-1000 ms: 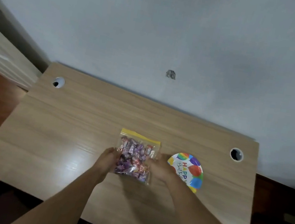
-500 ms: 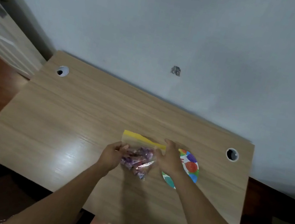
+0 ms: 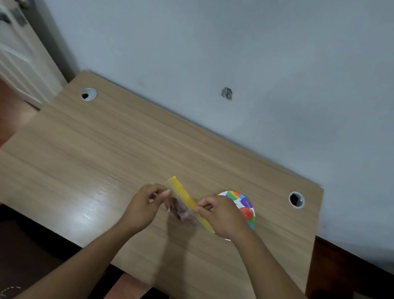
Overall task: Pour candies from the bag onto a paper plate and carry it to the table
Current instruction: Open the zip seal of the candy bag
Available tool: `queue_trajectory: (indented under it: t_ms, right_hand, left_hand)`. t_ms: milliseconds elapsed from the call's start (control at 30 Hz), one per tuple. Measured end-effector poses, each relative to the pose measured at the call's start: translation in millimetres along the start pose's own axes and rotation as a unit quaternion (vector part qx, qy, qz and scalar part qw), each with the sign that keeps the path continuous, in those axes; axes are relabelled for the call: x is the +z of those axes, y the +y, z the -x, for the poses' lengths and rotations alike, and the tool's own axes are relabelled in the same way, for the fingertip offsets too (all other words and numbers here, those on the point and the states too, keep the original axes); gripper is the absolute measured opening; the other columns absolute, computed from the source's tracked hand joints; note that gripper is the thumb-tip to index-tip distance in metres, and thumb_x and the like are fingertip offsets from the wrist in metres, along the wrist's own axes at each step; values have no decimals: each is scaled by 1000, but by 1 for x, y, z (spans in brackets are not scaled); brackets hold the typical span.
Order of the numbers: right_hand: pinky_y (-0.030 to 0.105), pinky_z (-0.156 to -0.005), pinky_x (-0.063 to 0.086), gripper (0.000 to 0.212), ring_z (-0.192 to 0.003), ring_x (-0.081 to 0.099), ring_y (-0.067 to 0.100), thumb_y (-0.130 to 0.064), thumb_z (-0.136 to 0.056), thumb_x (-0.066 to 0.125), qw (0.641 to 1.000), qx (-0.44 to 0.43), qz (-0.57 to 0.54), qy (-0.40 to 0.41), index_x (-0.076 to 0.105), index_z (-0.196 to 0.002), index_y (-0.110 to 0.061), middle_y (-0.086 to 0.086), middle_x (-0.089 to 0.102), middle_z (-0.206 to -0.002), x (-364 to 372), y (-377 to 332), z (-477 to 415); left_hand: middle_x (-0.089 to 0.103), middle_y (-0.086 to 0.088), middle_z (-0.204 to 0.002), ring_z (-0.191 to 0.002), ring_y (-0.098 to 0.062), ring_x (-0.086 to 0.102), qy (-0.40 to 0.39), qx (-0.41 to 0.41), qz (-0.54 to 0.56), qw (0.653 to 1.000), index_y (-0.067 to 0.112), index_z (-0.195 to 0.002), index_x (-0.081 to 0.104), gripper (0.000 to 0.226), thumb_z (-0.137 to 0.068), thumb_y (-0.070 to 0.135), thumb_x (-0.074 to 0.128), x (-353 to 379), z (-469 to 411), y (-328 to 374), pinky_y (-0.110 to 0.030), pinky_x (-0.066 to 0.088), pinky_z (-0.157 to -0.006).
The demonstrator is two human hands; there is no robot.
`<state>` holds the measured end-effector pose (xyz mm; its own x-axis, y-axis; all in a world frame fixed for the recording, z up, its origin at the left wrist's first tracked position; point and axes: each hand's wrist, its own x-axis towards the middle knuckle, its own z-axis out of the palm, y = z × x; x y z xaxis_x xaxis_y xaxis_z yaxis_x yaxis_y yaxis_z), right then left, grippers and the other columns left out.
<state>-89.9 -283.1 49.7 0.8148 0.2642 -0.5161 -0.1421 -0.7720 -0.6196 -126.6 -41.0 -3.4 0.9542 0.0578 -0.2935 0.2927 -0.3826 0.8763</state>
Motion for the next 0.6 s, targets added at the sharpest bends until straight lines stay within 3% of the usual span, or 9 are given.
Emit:
queue_trajectory:
  t_ms: [67,100,200,300,467,533,600]
  right_hand:
    - [14,-69,48,6,-94,75,12,-31,-94,78,999,22,-42,11,82,-93,-26,-5,82,-98,1,-2,7]
    - [16,-71,49,4,-95,75,12,-32,-92,80,998,28,-58,12,81,-91,-28,-4,82,-98,1,-3,12]
    - [24,-76,52,15,-93,76,12,-36,-87,85,995,49,-89,4,83,-94,-22,-3,82,-96,4,-4,23]
    - [24,-72,52,24,-80,74,8,-39,-80,90,989,81,-123,1,83,-95,-20,-3,83,-90,8,-2,36]
    - [16,-55,46,27,-62,62,10,-31,-78,94,974,89,-204,-39,73,-86,-17,1,76,-75,10,-1,58]
    - [14,-57,47,34,-61,63,8,-36,-76,96,965,81,-242,-55,71,-87,-17,-2,74,-72,11,0,69]
    - [21,-66,51,38,-69,67,12,-44,-78,94,953,74,-289,-57,70,-91,-16,7,78,-78,13,2,77]
  left_hand:
    - [64,-1,-120,-101,-20,72,49,-48,9,998,26,-130,69,29,-103,33,67,-1,8,0,-41,62,-91]
    - [61,-3,-126,-102,-21,73,74,-73,11,995,27,-136,64,36,-101,35,67,-2,14,4,-43,64,-92]
    - [70,-13,-122,-103,-33,76,71,-134,99,983,13,-124,68,27,-103,30,65,5,39,31,-51,65,-93]
    - [78,-17,-117,-108,-36,77,-48,-199,197,959,-1,-112,71,36,-103,34,67,13,63,58,-49,64,-96]
    - [79,-18,-100,-99,-33,80,-139,-217,278,925,7,-98,68,31,-96,37,76,24,80,72,-47,63,-99]
    - [74,-18,-92,-88,-29,75,-144,-217,309,915,5,-96,66,27,-96,29,78,26,82,73,-44,64,-96]
    - [74,-19,-91,-83,-26,75,-144,-222,334,905,3,-94,68,21,-97,22,76,26,84,71,-41,66,-92]
